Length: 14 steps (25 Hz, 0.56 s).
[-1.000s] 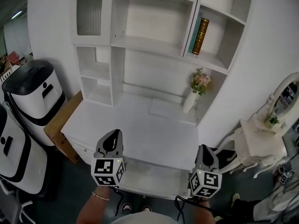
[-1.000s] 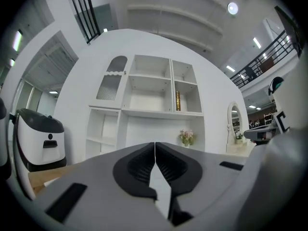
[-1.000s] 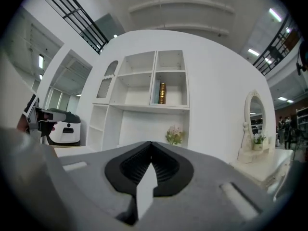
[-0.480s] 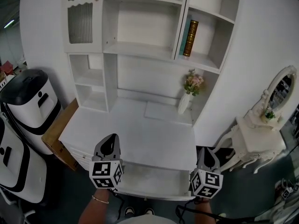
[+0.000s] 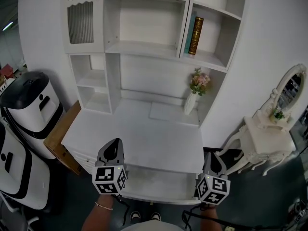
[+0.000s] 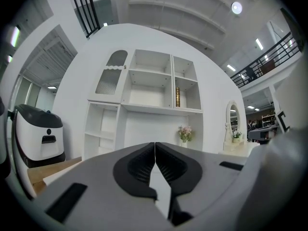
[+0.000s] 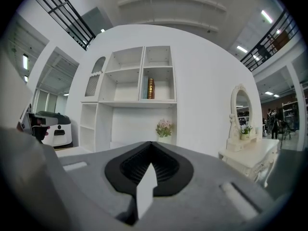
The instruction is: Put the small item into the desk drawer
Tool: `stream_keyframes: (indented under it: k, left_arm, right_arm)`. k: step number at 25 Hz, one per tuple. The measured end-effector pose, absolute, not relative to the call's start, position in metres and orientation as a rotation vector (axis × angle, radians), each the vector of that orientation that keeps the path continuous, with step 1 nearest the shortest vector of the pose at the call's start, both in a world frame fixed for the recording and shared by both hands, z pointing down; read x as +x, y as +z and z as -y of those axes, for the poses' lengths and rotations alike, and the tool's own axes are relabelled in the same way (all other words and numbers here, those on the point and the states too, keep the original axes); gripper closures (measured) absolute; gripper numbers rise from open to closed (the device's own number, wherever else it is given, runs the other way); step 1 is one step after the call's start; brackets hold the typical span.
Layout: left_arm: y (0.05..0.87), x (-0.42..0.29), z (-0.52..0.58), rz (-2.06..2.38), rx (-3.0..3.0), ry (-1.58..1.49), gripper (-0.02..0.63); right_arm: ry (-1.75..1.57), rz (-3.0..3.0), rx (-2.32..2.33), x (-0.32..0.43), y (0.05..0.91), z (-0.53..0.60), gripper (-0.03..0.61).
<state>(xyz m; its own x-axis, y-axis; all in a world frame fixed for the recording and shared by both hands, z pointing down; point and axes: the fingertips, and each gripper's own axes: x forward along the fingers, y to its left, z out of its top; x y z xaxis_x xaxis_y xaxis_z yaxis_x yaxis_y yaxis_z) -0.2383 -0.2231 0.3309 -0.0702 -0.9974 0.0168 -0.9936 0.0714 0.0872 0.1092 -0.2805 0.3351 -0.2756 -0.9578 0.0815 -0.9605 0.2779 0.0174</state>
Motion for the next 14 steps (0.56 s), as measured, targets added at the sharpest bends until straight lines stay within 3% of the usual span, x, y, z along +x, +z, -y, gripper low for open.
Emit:
stream_keyframes:
  k: [14]
  left_arm:
    - [0.345, -0.241, 0.228, 2.228, 2.068, -0.069, 0.606]
  right_arm:
    - [0.086, 2.461, 1.782, 0.098, 0.345, 0.285, 0.574]
